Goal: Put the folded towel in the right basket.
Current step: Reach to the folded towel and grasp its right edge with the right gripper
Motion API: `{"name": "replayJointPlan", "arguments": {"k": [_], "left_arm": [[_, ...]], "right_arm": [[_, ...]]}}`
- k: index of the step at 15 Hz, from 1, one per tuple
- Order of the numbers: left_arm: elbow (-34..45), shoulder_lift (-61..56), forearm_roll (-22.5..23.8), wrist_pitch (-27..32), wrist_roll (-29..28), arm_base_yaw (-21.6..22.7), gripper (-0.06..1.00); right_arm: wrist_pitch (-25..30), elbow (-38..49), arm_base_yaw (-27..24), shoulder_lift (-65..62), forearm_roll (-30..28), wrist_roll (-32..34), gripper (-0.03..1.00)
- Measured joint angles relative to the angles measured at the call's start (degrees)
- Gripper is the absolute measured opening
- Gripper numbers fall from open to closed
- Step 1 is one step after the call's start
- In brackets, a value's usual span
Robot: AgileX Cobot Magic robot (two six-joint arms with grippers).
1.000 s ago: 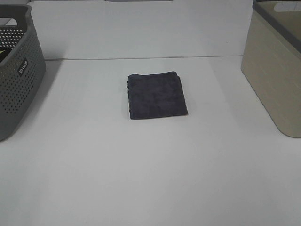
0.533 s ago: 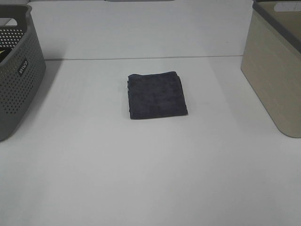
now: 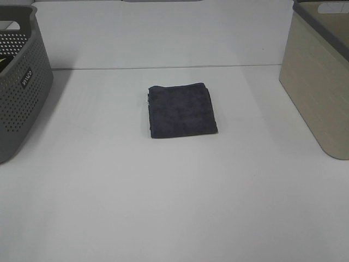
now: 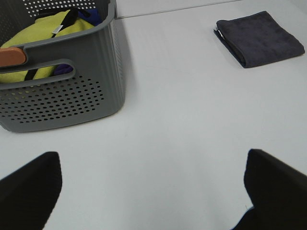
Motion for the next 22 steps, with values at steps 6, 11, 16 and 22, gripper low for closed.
{"name": "replayJointPlan", "arguments": {"k": [6,11,16,22], "left_arm": [[0.0,0.0,0.0,0.0,0.0,0.0,0.98],[0.0,0.0,0.0,0.0,0.0,0.0,0.98],[0.0,0.0,0.0,0.0,0.0,0.0,0.98],[0.0,0.0,0.0,0.0,0.0,0.0,0.98]], "right_arm": [[-3.0,0.0,0.0,0.0,0.3,0.1,0.78],[-21.2,-0.1,0.0,10.5,2.7,0.6,0.77],[-31.0,-6.9,0.0,34.5,8.3,-2.3,0.77],[-29.3,-29.3,0.0,66.5,21.1,-16.1,0.77]]}}
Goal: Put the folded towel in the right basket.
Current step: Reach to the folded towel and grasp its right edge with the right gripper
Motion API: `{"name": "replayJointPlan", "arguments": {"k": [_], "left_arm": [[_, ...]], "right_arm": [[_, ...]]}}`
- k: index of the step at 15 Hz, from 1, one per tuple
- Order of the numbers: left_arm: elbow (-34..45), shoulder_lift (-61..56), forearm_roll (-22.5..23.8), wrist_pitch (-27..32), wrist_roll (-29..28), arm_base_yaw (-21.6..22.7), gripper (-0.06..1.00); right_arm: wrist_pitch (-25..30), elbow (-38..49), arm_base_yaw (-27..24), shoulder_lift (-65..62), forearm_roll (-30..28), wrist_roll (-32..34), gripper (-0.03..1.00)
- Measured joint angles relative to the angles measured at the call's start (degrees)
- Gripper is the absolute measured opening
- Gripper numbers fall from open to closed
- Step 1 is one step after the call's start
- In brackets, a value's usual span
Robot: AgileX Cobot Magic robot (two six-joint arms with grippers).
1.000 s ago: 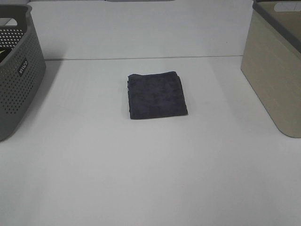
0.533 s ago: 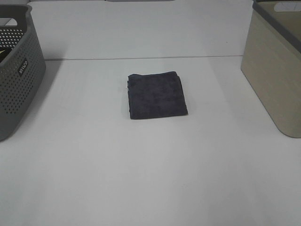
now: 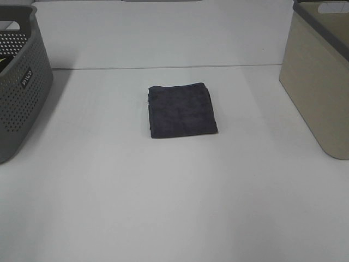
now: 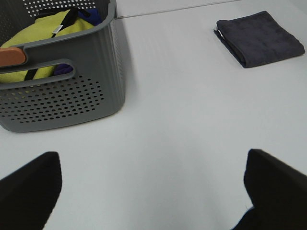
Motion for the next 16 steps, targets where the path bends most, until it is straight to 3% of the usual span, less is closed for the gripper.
{"name": "replayJointPlan", "arguments": {"k": [4,8,10,16], "left_arm": [[0.0,0.0,0.0,0.0,0.0,0.0,0.98],[0.0,0.0,0.0,0.0,0.0,0.0,0.98],[0.0,0.0,0.0,0.0,0.0,0.0,0.98],[0.0,0.0,0.0,0.0,0.0,0.0,0.98]], "right_arm": [[7.6,-13.1,0.2,14.3,7.6,-5.8,0.71],[9.7,-21.7,9.1,26.4,8.0,-7.8,0.66],[9.9,-26.1,14.8,34.4,8.4,-6.2,0.66],[13.8,-33.9,15.4,50.6,9.1,2.2,0.66]]}}
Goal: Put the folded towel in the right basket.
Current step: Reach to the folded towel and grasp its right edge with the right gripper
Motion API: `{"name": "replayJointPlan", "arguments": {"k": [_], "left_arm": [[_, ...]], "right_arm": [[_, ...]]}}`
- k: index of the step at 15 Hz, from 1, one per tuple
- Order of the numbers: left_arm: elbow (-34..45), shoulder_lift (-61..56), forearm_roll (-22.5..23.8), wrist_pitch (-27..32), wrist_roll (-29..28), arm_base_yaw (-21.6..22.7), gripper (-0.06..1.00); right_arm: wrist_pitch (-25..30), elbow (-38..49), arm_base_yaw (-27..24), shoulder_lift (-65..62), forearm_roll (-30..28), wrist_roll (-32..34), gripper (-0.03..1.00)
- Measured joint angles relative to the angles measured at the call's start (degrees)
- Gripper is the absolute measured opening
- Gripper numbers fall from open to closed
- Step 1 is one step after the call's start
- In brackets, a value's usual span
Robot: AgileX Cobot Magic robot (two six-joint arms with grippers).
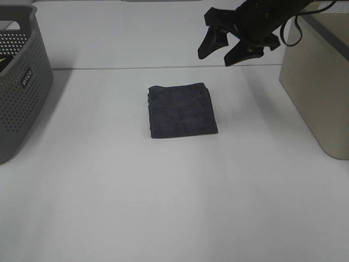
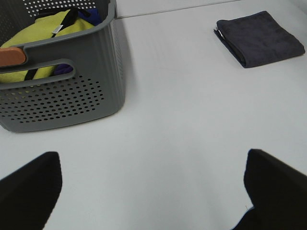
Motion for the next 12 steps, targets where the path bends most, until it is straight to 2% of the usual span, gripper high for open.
{"name": "replayJointPlan", "arguments": {"k": [4,12], "left_arm": [[0.0,0.0,0.0,0.0,0.0,0.0,0.98],[0.0,0.0,0.0,0.0,0.0,0.0,0.98]], "right_arm": [[4.8,-8.1,-0.2,11.5,0.1,5.0,0.66],[10.5,-20.9,-2.9,26.2,0.9,5.0,0.66]]}}
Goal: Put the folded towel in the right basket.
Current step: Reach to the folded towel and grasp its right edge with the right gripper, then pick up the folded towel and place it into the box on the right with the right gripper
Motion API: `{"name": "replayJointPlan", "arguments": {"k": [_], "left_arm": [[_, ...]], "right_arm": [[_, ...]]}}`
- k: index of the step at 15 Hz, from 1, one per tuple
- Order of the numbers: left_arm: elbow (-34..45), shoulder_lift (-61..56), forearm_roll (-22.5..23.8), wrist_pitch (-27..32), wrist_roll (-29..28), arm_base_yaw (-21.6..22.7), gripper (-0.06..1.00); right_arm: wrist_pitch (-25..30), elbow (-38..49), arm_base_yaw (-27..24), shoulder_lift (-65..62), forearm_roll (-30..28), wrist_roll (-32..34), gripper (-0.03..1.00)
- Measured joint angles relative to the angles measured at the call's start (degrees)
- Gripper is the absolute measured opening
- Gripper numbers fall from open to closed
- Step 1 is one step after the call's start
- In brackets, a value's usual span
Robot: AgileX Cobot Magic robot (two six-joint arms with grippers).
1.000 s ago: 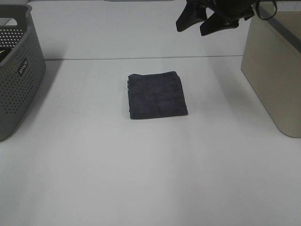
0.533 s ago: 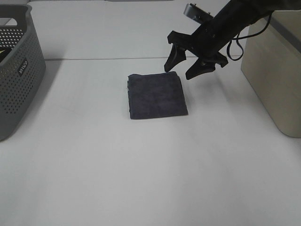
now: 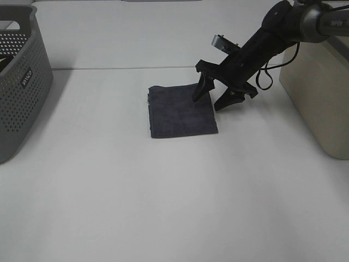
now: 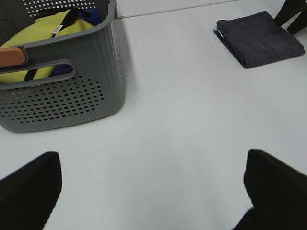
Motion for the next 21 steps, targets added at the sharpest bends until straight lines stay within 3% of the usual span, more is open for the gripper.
{"name": "replayJointPlan", "arguments": {"k": [3,5,6,7,8,14,21], "left_arm": [[0.0,0.0,0.0,0.0,0.0,0.0,0.98],[0.0,0.0,0.0,0.0,0.0,0.0,0.98],[0.0,0.0,0.0,0.0,0.0,0.0,0.98],[0.0,0.0,0.0,0.0,0.0,0.0,0.98],[0.0,0.0,0.0,0.0,0.0,0.0,0.98],[0.0,0.0,0.0,0.0,0.0,0.0,0.98],[0.0,0.0,0.0,0.0,0.0,0.0,0.98]], "right_arm": [[0.7,-0.7,-0.4,1.7,1.0,-0.9,0.66],[1.0,-1.0,-0.4,2.6,3.5,-2.2,0.6],[0.9,-1.0,-0.4,2.9,4.3,-2.8,0.5],[0.6,-1.0,-0.4,3.2,4.4,-3.1,0.35],[0.3,-1.0,-0.4,3.6,4.8,-3.1,0.06],[0.5,-1.0,-0.4,1.2,5.6,-5.0,0.04],[2.2,-1.0,-0.4,-15.2,4.5,-7.7,0.04]]}}
